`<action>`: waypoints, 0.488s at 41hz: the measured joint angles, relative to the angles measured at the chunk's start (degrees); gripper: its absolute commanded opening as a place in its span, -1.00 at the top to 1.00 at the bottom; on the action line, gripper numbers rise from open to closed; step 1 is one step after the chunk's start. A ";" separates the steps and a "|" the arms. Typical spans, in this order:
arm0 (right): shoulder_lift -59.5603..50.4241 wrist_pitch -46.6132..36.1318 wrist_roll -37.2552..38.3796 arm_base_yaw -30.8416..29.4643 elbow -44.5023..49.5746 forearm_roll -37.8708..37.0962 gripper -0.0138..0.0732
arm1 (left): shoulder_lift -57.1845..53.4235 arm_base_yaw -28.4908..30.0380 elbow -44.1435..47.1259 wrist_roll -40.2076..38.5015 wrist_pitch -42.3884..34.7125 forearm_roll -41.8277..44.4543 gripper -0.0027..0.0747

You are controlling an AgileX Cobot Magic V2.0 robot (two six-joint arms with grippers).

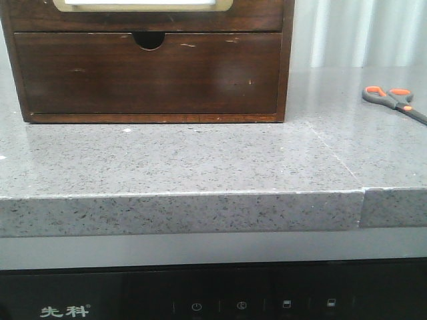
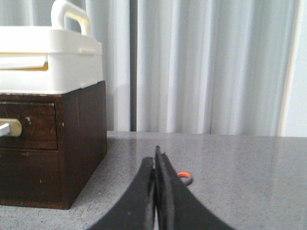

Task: Put scissors in drawer with both arms

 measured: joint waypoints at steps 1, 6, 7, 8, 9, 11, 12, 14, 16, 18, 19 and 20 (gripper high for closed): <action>0.91 1.13 0.00 0.00 -1.40 -0.34 0.84 | 0.65 0.00 -1.59 0.00 1.11 0.00 0.98; 6.42 8.46 0.03 0.00 -9.33 -2.06 0.84 | 5.90 0.00 -10.77 0.00 8.73 0.00 0.98; 7.70 10.02 0.03 0.00 -10.80 -2.14 0.84 | 6.87 0.00 -12.44 0.00 10.06 0.00 0.98; 8.68 11.63 0.03 0.00 -12.19 -2.17 0.84 | 8.48 0.00 -14.02 0.00 12.25 0.00 0.98; 9.96 12.80 0.03 0.00 -13.15 -2.29 0.84 | 9.45 0.00 -15.13 0.00 13.63 0.00 0.98; 12.17 15.39 0.03 0.00 -15.17 -2.28 0.84 | 11.70 0.00 -17.60 0.00 16.77 0.00 0.98; 13.43 16.77 0.03 0.00 -16.12 -2.31 0.84 | 12.90 0.00 -18.36 0.00 18.52 0.00 0.98; 15.50 18.95 0.03 0.00 -17.35 -2.41 0.84 | 14.84 0.00 -19.59 0.00 21.13 0.00 0.98; 17.41 20.56 0.03 0.00 -17.91 -2.41 0.84 | 16.52 0.00 -20.03 0.00 22.95 0.00 0.98; 19.46 22.13 0.03 0.00 -18.02 -2.41 0.84 | 17.97 0.00 -20.03 0.00 24.37 0.00 0.98; 20.21 22.93 0.03 0.00 -18.02 -2.41 0.84 | 18.74 0.00 -20.03 0.00 24.96 0.00 0.98; 21.18 23.39 0.03 0.00 -18.02 -2.41 0.84 | 19.43 0.00 -20.03 0.00 25.29 0.00 0.98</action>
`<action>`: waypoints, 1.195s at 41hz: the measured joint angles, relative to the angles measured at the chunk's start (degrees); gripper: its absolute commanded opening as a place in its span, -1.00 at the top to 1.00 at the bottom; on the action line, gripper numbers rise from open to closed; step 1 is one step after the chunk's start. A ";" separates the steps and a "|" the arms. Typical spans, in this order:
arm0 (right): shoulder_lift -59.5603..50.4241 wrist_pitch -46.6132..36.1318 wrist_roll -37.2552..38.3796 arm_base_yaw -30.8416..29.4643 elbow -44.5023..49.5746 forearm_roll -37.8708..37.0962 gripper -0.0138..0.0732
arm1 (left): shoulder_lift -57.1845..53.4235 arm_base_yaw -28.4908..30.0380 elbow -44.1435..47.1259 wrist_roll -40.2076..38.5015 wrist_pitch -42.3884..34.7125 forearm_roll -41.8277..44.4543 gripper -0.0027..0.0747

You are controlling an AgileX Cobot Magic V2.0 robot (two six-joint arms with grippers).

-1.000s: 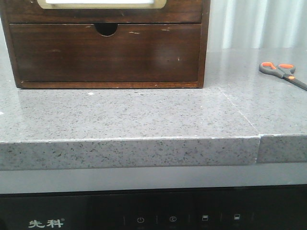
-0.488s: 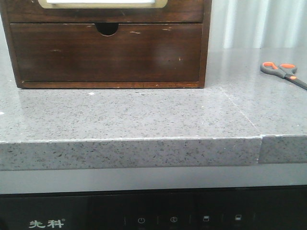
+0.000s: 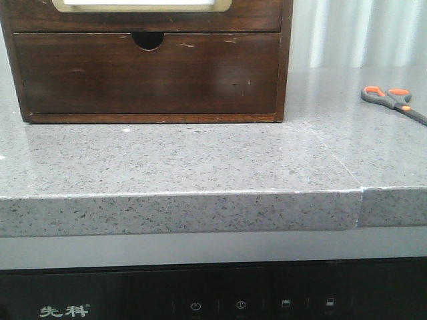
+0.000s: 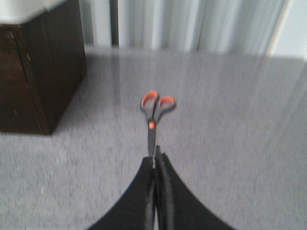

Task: Put scissors in drawer with both arms

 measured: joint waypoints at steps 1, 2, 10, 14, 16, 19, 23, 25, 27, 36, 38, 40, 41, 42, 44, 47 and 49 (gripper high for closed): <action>0.94 0.50 0.00 0.00 0.00 0.00 0.84 | 0.47 0.00 0.13 0.00 0.38 0.00 0.98; 1.85 0.90 0.00 0.00 0.00 0.00 0.84 | 1.07 0.00 0.26 0.00 0.65 0.00 0.98; 6.68 2.51 0.00 0.00 0.00 -0.25 0.84 | 3.96 0.00 1.63 0.00 0.88 0.00 0.98; 8.33 2.99 0.00 0.00 0.00 -1.05 0.83 | 4.64 0.00 2.02 0.00 0.88 0.00 0.98; 9.05 3.51 0.00 0.00 0.00 -1.48 0.81 | 4.90 0.00 2.02 0.00 0.88 -0.10 0.98; 10.04 4.18 0.00 0.00 0.00 -1.84 0.65 | 4.92 0.00 2.02 0.00 0.88 -0.10 0.89; 11.13 5.01 -0.20 0.00 0.00 -1.84 0.16 | 4.92 0.00 2.02 0.00 0.88 -0.20 0.48; 11.61 5.11 -0.33 0.00 0.00 -1.86 -0.14 | 4.92 0.00 2.02 0.00 0.88 -0.20 0.11; 11.71 5.11 -0.41 0.00 0.00 -1.86 -0.38 | 4.92 0.00 2.02 0.00 0.88 -0.20 -0.21; 11.74 4.74 -0.41 0.00 0.00 -1.96 -0.61 | 6.05 0.00 2.02 0.00 0.88 -5.36 -0.64; 11.74 4.49 -0.41 0.00 0.00 -1.96 -0.61 | 6.75 0.00 2.02 0.00 0.75 -8.76 -0.64; 11.74 4.49 -0.41 0.00 0.00 -1.96 -0.61 | 7.76 0.00 2.02 0.00 0.51 -12.55 -0.64; 11.74 4.49 -0.41 0.00 0.00 -1.96 -0.61 | 8.43 0.00 2.02 0.00 0.30 -14.23 -0.64; 11.74 4.49 -0.41 0.00 0.00 -1.96 -0.61 | 9.13 0.00 2.02 0.00 0.03 -16.44 -0.64; 11.74 4.49 -0.41 0.00 0.00 -1.96 -0.61 | 10.25 0.00 2.12 0.00 -0.93 -19.66 -0.64; 11.74 4.49 -0.41 0.00 0.00 -1.96 -0.61 | 12.38 0.00 2.06 0.00 -2.97 -25.54 -0.64; 11.74 4.49 -0.41 0.00 0.00 -1.96 -0.61 | 13.75 0.00 2.06 0.68 -4.11 -28.45 -0.64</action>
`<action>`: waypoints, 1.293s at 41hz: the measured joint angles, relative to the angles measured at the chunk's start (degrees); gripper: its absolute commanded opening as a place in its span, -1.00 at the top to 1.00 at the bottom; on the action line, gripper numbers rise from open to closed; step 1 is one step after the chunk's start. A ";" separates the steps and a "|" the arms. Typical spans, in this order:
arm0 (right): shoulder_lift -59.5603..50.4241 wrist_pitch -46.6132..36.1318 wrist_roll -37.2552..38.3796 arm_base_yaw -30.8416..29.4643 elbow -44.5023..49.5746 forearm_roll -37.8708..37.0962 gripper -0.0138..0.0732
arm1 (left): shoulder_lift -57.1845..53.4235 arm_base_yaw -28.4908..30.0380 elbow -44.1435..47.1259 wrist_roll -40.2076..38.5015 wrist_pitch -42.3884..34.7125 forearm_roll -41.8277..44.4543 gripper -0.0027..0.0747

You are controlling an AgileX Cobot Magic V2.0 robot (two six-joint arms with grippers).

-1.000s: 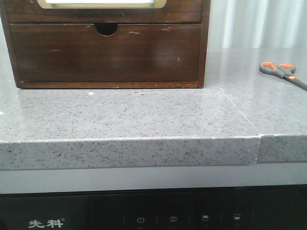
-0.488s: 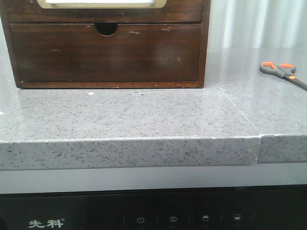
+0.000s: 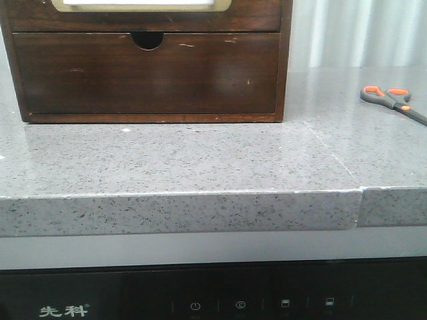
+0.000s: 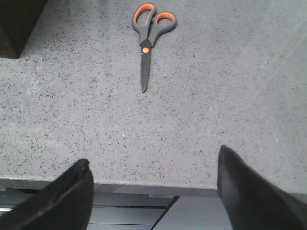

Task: Put scissors in drawer with both arms

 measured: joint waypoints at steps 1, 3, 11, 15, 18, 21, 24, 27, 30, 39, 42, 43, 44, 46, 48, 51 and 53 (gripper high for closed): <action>0.00 0.00 0.00 0.00 0.00 0.00 -0.61 | 0.61 0.00 0.00 0.54 -0.68 -2.12 -0.64; 0.00 0.00 0.00 0.00 0.00 0.00 -0.61 | 2.21 0.00 0.00 2.52 -1.77 -6.01 -0.64; 0.00 0.00 -0.05 0.00 0.00 0.00 -0.61 | 8.35 0.00 0.00 14.51 -3.32 -25.21 -0.64; 0.00 0.00 -0.05 0.00 0.00 0.00 -0.61 | 11.49 0.00 0.00 21.22 -3.55 -35.59 -0.64; 0.00 0.00 -0.05 0.00 0.00 0.00 -0.61 | 14.00 0.00 0.00 25.89 -3.78 -42.13 -0.64; 0.00 0.00 -0.05 0.00 0.00 0.00 -0.61 | 16.90 0.00 0.00 30.98 -3.78 -48.62 -0.64; 0.00 0.00 -0.05 0.00 0.00 0.00 -0.61 | 20.02 0.00 0.00 36.59 -3.05 -55.81 -0.64; 0.00 0.00 -0.05 0.00 0.00 0.00 -0.61 | 23.26 0.00 0.00 41.57 -1.55 -62.66 -0.64; 0.00 0.00 -0.05 0.00 0.00 0.00 -0.61 | 26.27 0.00 0.00 46.46 0.32 -68.62 -0.64; 0.00 0.00 -0.05 0.00 0.00 0.00 -0.61 | 35.73 0.00 -1.94 53.78 7.58 -75.27 -0.53; 0.00 0.00 -0.05 0.00 0.00 0.00 -0.61 | 38.98 0.00 -3.92 54.20 10.10 -75.50 -0.46; 0.00 0.00 -0.05 0.00 0.00 0.00 -0.61 | 40.05 0.00 -4.51 54.18 10.60 -75.50 -0.42; 0.00 0.00 -0.05 0.00 0.00 0.00 -0.61 | 40.55 0.00 -5.13 54.30 11.01 -75.50 -0.39; 0.00 0.00 -0.05 0.00 0.00 -0.10 -0.61 | 42.50 0.00 -6.59 54.30 11.67 -75.50 -0.33; 0.00 0.00 -0.05 0.00 0.00 -0.10 -0.61 | 43.85 0.00 -8.03 54.40 12.08 -75.50 -0.26; 0.00 0.00 -0.05 0.00 0.00 -0.10 -0.61 | 46.08 0.00 -9.99 54.40 12.42 -75.50 -0.18; 0.00 0.00 -0.05 0.00 0.00 -0.10 -0.61 | 47.16 0.00 -11.31 54.40 12.40 -75.50 -0.14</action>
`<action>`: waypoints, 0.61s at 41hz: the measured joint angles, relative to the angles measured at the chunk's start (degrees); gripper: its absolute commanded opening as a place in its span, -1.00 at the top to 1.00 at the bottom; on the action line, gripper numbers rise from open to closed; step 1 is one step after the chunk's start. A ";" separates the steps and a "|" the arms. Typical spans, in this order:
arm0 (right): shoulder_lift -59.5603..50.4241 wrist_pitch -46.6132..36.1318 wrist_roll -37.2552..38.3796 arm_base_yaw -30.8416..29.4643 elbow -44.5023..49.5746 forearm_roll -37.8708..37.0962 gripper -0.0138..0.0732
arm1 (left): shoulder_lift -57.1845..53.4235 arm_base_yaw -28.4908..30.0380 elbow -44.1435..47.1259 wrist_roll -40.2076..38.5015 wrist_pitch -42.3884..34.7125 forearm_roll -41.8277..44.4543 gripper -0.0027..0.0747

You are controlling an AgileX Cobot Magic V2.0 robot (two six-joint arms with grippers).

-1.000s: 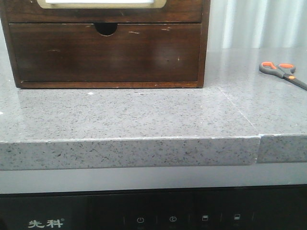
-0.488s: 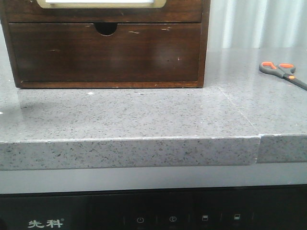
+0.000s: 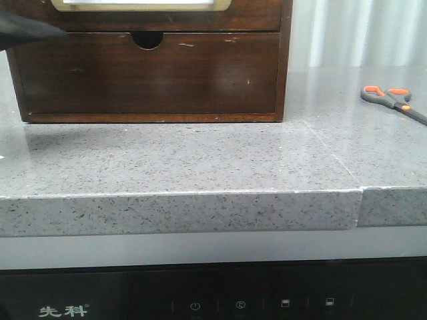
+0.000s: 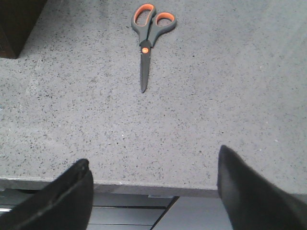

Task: Put scissors in drawer with both arms
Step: 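Grasp the white drawer handle with the left gripper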

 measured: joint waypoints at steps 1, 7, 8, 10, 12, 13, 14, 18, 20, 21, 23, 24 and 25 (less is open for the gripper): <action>0.00 0.00 0.00 0.00 0.00 0.00 -0.61 | 0.66 0.00 -0.54 0.00 0.04 0.00 -0.12; 0.00 0.00 0.00 0.00 0.00 0.00 -0.61 | 3.31 0.00 -3.50 0.00 0.57 -0.05 -0.03; 0.00 0.00 0.00 0.00 0.00 0.00 -0.61 | 3.65 0.00 -3.96 0.00 0.68 -0.05 -0.01; 0.00 -0.10 0.00 0.00 0.00 0.00 -0.61 | 4.32 0.00 -4.59 0.00 0.71 -0.05 0.03; 0.00 -0.09 0.00 0.00 0.00 0.00 -0.61 | 4.87 0.00 -5.35 0.00 0.82 -0.05 0.09; 0.00 -0.09 0.00 0.00 0.00 0.00 -0.61 | 5.00 0.00 -5.50 0.00 0.99 -0.05 0.11; 0.00 -0.09 0.00 0.00 0.00 0.00 -0.61 | 5.23 0.00 -5.72 0.00 1.20 -0.05 0.15; 0.00 -0.09 0.00 0.00 0.00 0.00 -0.61 | 5.59 0.00 -6.18 0.00 1.75 -0.05 0.35; 0.00 -0.09 0.00 0.00 0.00 0.00 -0.61 | 5.72 0.00 -6.18 0.00 1.83 -0.05 0.44; 0.00 -0.09 0.00 0.00 0.00 0.00 -0.61 | 5.83 0.00 -6.18 0.00 1.83 -0.05 0.49; 0.00 -0.09 0.00 0.00 0.00 0.00 -0.61 | 5.83 0.00 -6.18 0.00 1.83 0.06 0.56; 0.00 -0.09 0.00 0.00 0.00 0.00 -0.61 | 5.93 0.00 -6.18 0.00 1.83 0.06 0.60; 0.00 -0.09 0.00 0.00 0.00 0.00 -0.61 | 5.93 0.00 -6.18 -0.28 1.83 0.06 0.62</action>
